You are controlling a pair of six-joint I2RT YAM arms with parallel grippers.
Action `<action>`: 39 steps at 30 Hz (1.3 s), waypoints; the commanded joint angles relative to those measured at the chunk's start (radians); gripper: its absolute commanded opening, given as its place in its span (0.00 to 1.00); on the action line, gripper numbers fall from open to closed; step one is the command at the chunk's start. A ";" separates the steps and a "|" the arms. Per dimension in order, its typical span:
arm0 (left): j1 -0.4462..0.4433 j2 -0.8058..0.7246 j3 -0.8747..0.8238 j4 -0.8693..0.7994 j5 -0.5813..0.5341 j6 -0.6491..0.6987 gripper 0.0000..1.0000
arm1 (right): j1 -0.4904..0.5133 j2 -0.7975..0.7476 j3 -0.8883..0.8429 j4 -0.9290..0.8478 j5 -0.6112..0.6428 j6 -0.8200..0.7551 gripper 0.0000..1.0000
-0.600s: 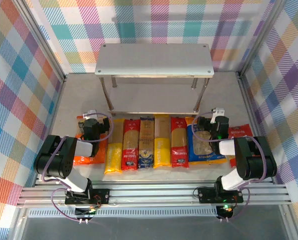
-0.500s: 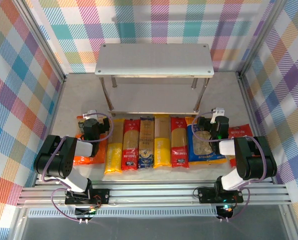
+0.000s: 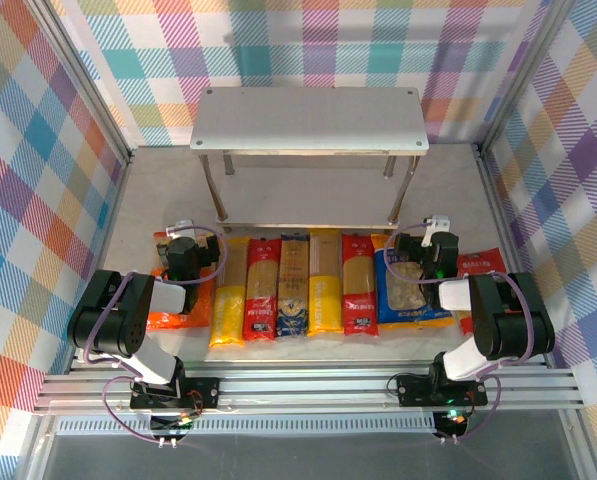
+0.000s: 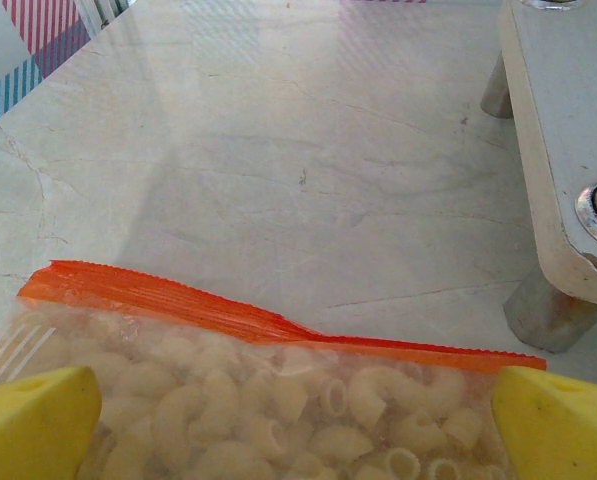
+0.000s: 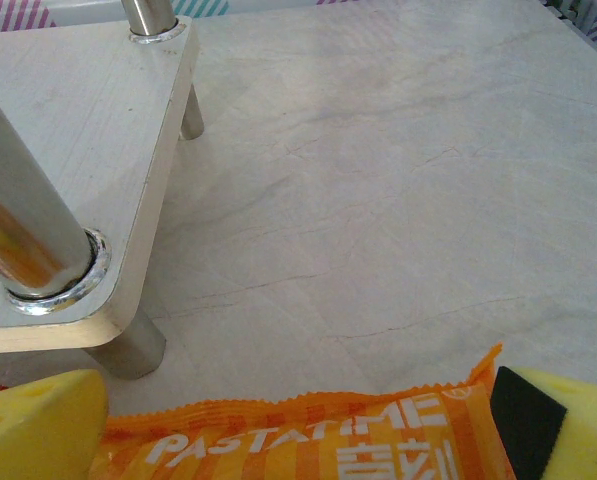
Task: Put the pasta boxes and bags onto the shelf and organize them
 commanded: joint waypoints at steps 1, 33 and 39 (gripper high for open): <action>-0.007 0.010 0.017 0.043 -0.003 0.004 1.00 | -0.005 0.006 0.025 0.033 0.007 -0.014 0.99; -0.368 -0.687 0.271 -0.924 -0.153 -0.211 0.73 | 0.018 -0.097 0.084 -0.149 0.041 -0.030 0.69; -0.491 -0.753 0.241 -1.068 -0.232 -0.297 0.73 | 0.048 -0.383 0.248 -0.645 0.015 0.103 0.63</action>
